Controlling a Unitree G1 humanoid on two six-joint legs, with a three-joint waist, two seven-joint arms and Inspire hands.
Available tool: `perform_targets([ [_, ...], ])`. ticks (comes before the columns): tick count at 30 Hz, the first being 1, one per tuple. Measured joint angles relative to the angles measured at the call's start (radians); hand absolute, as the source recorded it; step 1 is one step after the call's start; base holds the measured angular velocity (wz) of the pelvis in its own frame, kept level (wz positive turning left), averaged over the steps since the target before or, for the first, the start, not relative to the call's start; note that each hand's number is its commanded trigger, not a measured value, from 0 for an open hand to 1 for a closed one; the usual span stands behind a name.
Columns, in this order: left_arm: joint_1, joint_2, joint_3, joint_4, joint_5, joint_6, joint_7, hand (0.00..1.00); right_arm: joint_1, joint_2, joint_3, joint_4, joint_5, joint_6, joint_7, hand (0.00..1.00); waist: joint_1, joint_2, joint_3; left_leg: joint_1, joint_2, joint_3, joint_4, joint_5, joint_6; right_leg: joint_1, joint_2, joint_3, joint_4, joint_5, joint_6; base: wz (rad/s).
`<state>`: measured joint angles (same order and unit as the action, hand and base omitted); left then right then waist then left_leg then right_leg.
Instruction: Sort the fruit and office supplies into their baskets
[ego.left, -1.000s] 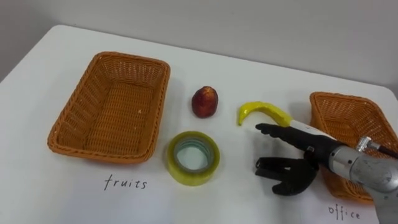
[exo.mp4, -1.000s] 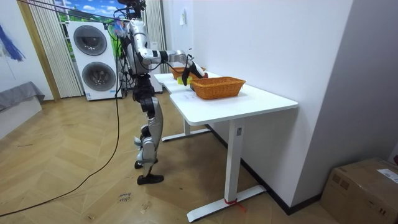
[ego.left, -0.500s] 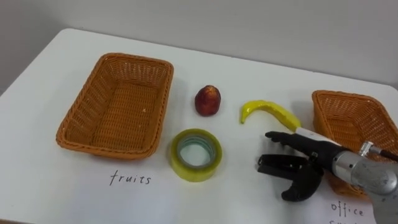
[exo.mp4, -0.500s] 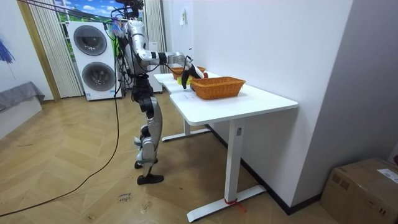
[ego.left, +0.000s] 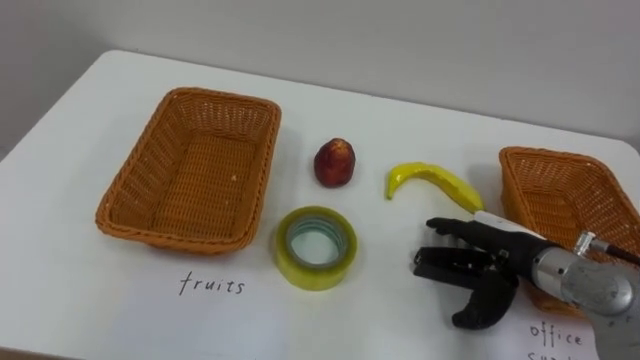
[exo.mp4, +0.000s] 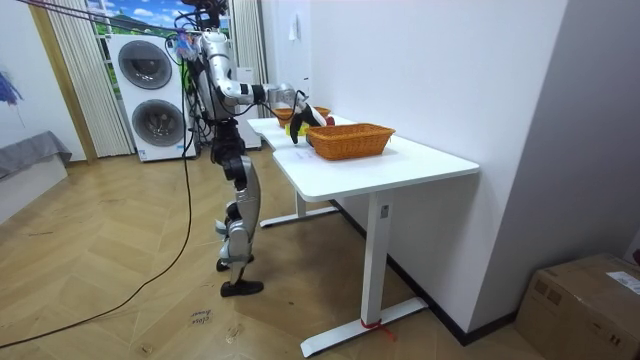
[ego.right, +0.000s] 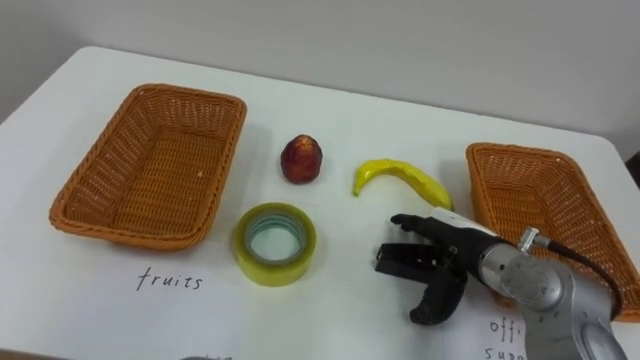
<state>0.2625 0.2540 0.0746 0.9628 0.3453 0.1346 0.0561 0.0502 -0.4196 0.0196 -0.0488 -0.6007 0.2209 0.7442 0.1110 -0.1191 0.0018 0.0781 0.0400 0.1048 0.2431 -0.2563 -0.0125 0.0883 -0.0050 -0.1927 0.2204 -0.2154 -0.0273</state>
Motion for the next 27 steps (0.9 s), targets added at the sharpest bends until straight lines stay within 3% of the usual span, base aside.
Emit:
perform_targets([
  [9,-0.01,-0.009,0.0,0.002,0.001,0.018,0.0,0.0,0.0,0.029,0.0,0.006,-0.039,0.012,-0.014,0.0,0.001,0.006,0.0008,-0.006,0.0,-0.002,0.009,0.0,0.001,-0.001,-0.001,-0.004,0.0,0.0,0.0,0.0],
  [27,-0.009,-0.011,-0.017,0.003,0.002,0.042,0.047,0.0,-0.013,0.031,0.046,-0.006,-0.099,0.042,-0.032,0.0,0.006,0.009,-0.0006,-0.002,0.0,0.001,-0.003,0.0,0.001,-0.004,0.0,-0.003,-0.004,0.004,0.0,0.0],
])
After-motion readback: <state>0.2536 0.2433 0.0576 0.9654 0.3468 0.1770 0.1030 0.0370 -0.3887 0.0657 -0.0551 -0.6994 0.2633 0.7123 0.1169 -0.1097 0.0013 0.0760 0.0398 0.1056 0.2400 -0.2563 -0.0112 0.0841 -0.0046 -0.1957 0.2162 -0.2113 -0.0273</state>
